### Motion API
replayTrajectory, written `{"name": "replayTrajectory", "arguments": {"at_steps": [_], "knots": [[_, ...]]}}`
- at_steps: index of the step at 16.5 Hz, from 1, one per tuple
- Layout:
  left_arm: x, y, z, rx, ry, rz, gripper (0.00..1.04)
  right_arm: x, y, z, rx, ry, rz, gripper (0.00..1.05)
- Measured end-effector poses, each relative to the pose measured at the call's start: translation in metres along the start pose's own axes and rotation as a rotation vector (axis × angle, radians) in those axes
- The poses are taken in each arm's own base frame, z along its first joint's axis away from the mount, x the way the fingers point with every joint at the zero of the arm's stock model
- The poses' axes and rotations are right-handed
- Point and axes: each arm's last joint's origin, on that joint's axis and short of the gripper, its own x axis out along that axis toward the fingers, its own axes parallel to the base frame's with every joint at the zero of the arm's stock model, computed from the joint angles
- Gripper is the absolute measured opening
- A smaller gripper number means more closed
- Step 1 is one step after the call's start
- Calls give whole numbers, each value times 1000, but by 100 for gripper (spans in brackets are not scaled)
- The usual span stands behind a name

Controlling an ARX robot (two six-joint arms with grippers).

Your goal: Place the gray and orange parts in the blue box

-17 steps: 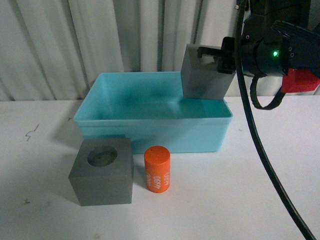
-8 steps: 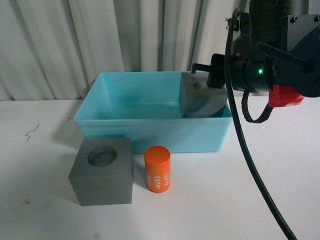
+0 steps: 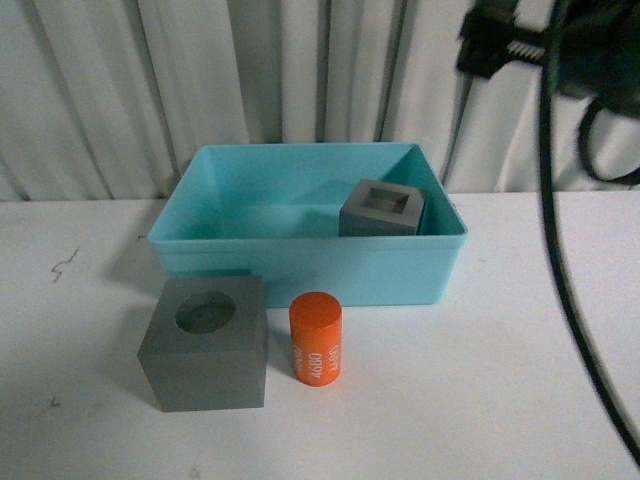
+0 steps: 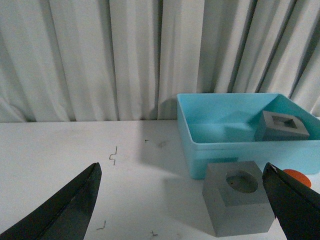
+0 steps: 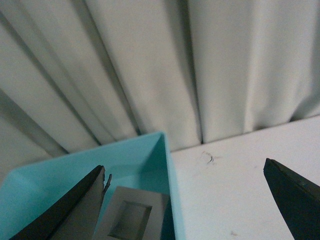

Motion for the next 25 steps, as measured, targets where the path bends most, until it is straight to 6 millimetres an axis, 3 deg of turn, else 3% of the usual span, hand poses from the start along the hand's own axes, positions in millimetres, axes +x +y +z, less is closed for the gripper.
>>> {"name": "replayTrajectory", "arguments": {"at_steps": [1, 2, 3, 5, 6, 7, 9, 11, 12, 13, 16, 18, 21, 25], "knots": [[0, 0, 0, 0, 0, 0, 98, -30, -8, 17, 34, -34, -8, 98], [0, 0, 0, 0, 0, 0, 98, -70, -19, 20, 66, -12, -28, 98], [0, 0, 0, 0, 0, 0, 98, -98, -27, 9, 87, 41, -55, 98], [0, 0, 0, 0, 0, 0, 98, -170, -52, -46, 130, 255, -161, 98], [0, 0, 0, 0, 0, 0, 98, -185, -57, -53, 146, 256, -170, 98], [0, 0, 0, 0, 0, 0, 98, -181, -54, -43, 137, 82, -104, 93], [0, 0, 0, 0, -1, -2, 98, -182, -56, -42, 82, -21, -62, 84], [0, 0, 0, 0, 0, 2, 98, -205, -71, -62, -129, -140, -36, 61], [0, 0, 0, 0, 0, 0, 98, -212, -73, -55, -188, -197, -36, 48], [0, 0, 0, 0, 0, 0, 98, -219, -75, -52, -215, -231, -36, 35], [0, 0, 0, 0, 0, 0, 98, -234, -84, -68, -252, -184, -36, 2], [0, 0, 0, 0, 0, 1, 98, -244, -96, -65, -251, -210, -55, 2], [0, 0, 0, 0, 0, 0, 98, -251, -99, -82, -253, -168, -41, 2], [0, 0, 0, 0, 0, 0, 98, -261, -97, -77, -254, -213, -36, 2]]}}
